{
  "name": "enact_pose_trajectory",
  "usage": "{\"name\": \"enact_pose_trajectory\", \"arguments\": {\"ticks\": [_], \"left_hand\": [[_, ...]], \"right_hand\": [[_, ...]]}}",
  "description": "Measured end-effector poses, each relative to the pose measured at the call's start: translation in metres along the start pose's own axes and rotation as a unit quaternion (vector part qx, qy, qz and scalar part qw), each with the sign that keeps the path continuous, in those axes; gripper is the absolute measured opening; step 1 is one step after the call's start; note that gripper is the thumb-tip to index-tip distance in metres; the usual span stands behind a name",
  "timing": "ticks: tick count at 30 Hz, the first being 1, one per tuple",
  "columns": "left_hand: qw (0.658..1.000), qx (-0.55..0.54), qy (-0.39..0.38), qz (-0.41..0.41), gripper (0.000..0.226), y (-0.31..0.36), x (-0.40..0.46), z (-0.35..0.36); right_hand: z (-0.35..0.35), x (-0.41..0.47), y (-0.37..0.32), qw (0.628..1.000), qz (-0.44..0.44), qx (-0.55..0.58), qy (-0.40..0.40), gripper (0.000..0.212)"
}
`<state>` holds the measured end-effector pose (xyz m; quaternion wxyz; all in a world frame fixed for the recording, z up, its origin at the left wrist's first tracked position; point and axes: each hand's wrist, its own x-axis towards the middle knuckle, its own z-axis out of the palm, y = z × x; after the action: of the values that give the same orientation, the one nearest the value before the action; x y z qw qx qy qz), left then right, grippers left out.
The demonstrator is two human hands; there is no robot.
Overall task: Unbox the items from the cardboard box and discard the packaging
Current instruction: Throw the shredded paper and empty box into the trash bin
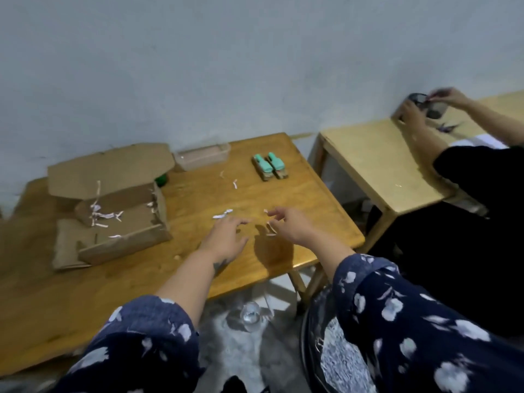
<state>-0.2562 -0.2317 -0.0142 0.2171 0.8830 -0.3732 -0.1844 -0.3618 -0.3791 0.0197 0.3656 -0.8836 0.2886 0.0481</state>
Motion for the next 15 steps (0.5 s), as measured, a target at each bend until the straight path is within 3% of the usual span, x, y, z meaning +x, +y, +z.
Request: {"name": "enact_pose_trajectory", "arguments": {"ticks": [6,15], "left_hand": [[0.997,0.029,0.06,-0.034,0.053,-0.075,0.013,0.0],[0.99,0.093,0.108,0.021,0.063,-0.107,0.017,0.007]], "right_hand": [[0.036,0.069,-0.035,0.997,-0.04,-0.064,-0.007,0.034],[0.075,0.188,-0.072,0.982,-0.118,-0.132,0.058,0.041]]}}
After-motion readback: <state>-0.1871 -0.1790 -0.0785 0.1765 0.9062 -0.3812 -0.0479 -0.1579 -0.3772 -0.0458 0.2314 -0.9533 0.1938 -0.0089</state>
